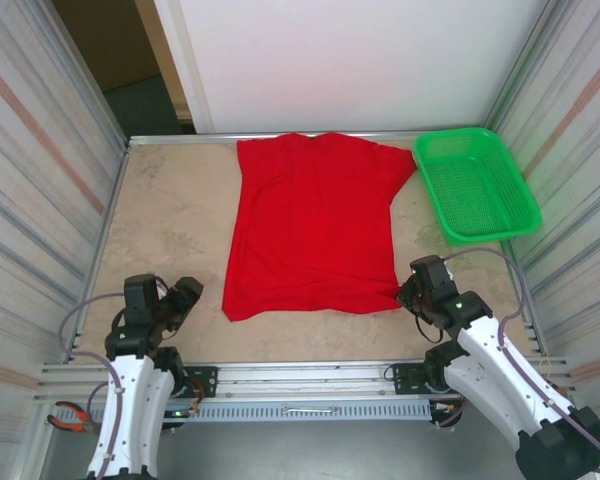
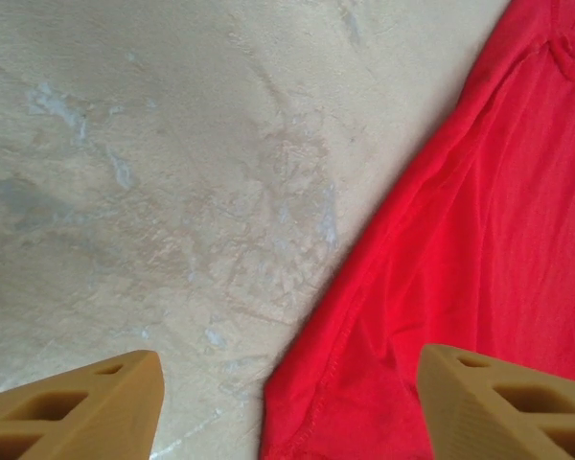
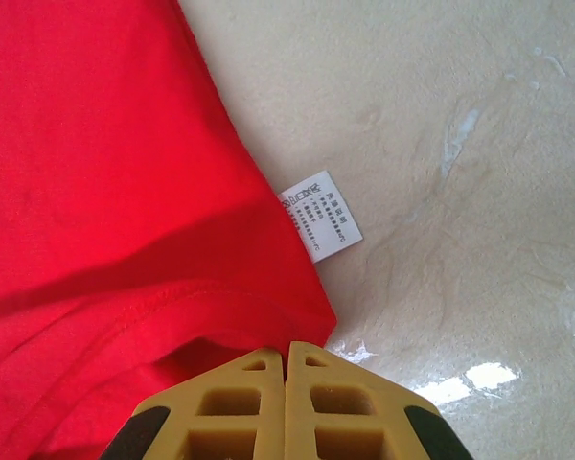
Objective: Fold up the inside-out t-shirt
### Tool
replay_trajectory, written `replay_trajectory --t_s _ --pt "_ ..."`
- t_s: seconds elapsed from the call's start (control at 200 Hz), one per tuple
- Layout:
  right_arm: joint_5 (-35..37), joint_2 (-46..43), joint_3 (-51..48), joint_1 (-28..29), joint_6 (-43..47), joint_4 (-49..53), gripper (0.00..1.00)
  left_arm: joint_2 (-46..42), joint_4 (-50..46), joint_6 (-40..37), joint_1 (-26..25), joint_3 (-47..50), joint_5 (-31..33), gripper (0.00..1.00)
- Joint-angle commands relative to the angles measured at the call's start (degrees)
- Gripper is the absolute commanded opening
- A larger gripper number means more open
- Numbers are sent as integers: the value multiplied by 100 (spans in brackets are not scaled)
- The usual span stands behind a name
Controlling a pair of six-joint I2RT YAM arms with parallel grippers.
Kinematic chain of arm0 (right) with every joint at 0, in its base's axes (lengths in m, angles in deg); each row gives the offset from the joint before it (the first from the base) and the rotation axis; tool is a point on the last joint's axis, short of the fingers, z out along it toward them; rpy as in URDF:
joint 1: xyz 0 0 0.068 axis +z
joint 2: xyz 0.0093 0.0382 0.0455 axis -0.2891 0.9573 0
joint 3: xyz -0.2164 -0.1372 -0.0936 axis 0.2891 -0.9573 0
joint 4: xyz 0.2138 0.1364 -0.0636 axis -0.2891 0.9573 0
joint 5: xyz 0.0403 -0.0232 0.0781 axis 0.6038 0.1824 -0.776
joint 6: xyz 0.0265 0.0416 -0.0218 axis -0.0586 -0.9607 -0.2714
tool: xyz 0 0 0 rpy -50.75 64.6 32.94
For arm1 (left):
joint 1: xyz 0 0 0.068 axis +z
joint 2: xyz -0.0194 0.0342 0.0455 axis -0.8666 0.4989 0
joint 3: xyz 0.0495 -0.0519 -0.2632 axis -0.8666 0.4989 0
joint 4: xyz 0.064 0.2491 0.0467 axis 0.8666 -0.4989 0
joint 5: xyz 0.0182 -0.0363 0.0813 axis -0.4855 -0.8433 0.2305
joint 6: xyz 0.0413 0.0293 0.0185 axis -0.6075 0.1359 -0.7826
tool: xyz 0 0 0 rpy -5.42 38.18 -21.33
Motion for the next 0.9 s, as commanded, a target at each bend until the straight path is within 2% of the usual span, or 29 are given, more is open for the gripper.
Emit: replay_trajectory --t_s 0.0,0.08,0.15,0.346,0.416,0.501,0.611,0.686,0.782,0.897 --pt "244 9 -50 87 -122 169 0 56 24 -132 -104 -511 -53 71" --pt "232 17 -90 105 -113 149 0 448 426 -455 -454 -803 -274 68" --pt "252 10 -103 119 -113 157 0 1028 741 -903 -1117 -1155 -221 66" --pt "382 -53 -101 141 -181 257 0 3229 869 -2328 -4179 -2527 1713 66" --pt "419 -62 -106 142 -225 300 0 4198 924 -2770 -4888 -3014 2097 65" --pt "428 -75 -108 150 -266 342 0 5324 927 -3262 -5430 -3563 2398 63" --pt "444 -187 -102 167 -289 424 0 6400 927 -3664 -5752 -4157 2646 61" --pt "463 -299 -67 176 -309 537 0 6893 942 -3768 -5717 -4459 3004 60" --pt "452 -419 -53 185 -317 698 0 7187 988 -3578 -5155 -5047 2701 60" --pt "454 -557 -104 195 -299 845 0 7617 970 -3420 -4455 -6077 2772 65"
